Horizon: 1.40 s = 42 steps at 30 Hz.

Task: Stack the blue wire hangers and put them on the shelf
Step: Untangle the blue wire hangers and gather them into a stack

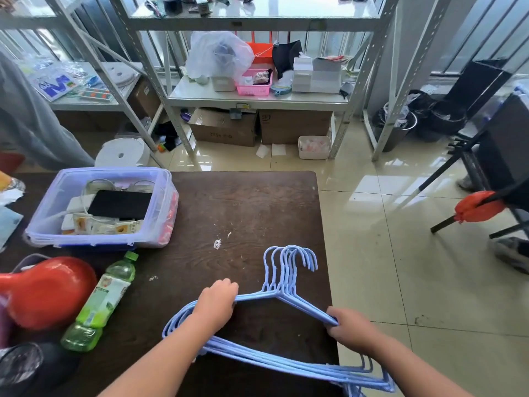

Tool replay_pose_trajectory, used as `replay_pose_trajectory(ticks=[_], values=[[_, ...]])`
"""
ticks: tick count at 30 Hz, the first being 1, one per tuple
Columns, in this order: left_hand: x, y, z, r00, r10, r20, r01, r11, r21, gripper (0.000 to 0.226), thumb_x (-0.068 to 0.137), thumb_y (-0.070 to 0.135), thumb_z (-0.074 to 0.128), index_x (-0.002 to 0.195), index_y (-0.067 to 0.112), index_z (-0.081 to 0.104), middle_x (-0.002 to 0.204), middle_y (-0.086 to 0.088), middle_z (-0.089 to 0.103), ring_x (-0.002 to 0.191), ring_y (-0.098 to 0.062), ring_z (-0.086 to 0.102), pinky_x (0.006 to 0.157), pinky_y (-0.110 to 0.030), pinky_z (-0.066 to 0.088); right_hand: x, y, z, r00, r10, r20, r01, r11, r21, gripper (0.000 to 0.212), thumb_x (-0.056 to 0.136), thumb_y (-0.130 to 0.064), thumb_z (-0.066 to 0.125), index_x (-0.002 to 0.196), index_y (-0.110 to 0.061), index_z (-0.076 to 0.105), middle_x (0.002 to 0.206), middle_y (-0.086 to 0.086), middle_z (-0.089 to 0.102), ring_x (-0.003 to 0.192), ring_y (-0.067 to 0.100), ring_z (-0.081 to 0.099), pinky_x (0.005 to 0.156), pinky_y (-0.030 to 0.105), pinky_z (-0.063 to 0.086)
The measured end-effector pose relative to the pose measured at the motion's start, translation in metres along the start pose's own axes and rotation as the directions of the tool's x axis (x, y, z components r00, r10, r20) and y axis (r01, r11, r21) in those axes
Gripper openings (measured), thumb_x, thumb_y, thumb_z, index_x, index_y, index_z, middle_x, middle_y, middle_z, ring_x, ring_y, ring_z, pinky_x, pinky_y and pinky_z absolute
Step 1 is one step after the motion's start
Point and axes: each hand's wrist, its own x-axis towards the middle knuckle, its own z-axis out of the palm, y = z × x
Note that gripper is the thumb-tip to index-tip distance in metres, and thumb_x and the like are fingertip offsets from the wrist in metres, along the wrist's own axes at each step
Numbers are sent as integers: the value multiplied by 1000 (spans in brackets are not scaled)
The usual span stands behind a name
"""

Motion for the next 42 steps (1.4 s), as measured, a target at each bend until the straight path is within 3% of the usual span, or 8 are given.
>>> replay_pose_trajectory(ticks=[6, 9, 14, 22, 27, 31, 35, 42], values=[[-17, 1, -17, 999, -23, 39, 26, 997, -76, 22, 89, 13, 44, 102, 19, 60, 109, -7, 63, 104, -31, 61, 79, -35, 46, -17, -8, -2, 997, 48, -56, -42, 994, 102, 38, 105, -19, 57, 72, -33, 43, 73, -10, 51, 77, 16, 57, 59, 21, 34], [-37, -5, -39, 984, -97, -148, 81, 991, -108, 17, 87, 16, 50, 101, 21, 57, 101, -5, 69, 96, -30, 65, 72, -33, 45, -33, -26, -11, 975, 13, -223, -8, 1000, 26, 25, 98, -11, 56, 87, -31, 45, 89, -5, 60, 100, 30, 66, 68, 38, 39], [-63, -20, -48, 872, -50, -486, -22, 989, -143, 40, 49, 5, 77, 77, 26, 56, 66, 6, 59, 61, -20, 60, 54, -32, 47, -45, -44, -19, 853, -105, -512, 104, 994, -30, 25, 90, -7, 72, 96, -24, 54, 94, -2, 58, 89, 25, 55, 71, 29, 37], [-78, -13, 1, 797, -72, -599, -107, 960, -258, 47, 63, 7, 57, 108, 22, 56, 93, 6, 56, 86, -21, 54, 86, -32, 37, -34, -33, 8, 810, -187, -556, 84, 975, -206, 59, 36, -6, 92, 80, -24, 57, 75, -6, 62, 65, 20, 64, 62, 23, 36], [-77, -2, 5, 833, -111, -542, -61, 955, -290, 68, 57, 19, 70, 122, 12, 49, 115, -4, 60, 115, -30, 53, 114, -35, 16, -32, -38, 5, 855, -144, -499, 51, 980, -194, 28, 84, -1, 60, 102, -21, 53, 114, 7, 67, 112, 34, 61, 84, 31, 33], [-84, 31, -18, 870, 33, -493, -237, 903, -358, 118, 57, 67, 63, 150, 7, 23, 154, -2, 27, 146, -20, 13, 119, -21, -4, -24, -38, 2, 843, -109, -527, 8, 982, -189, 31, 93, -3, 53, 121, -14, 61, 122, 6, 67, 118, 31, 59, 85, 32, 31], [-91, 78, -46, 865, -187, -466, -271, 607, -747, 126, 53, 88, 57, 149, 11, 27, 147, 5, 34, 139, -11, 28, 117, -26, 24, -25, -40, 3, 836, -86, -542, -8, 986, -168, 32, 96, -4, 52, 124, -13, 63, 123, 6, 68, 119, 31, 60, 91, 37, 43], [-73, 119, -55, 626, -526, -576, -220, 589, -777, 61, 67, 46, 67, 118, 15, 54, 106, 1, 64, 97, -20, 61, 88, -40, 54, -34, -40, 7, 837, -49, -546, -8, 995, -101, 25, 89, 0, 55, 108, -18, 57, 111, 4, 65, 114, 32, 61, 86, 31, 31]])
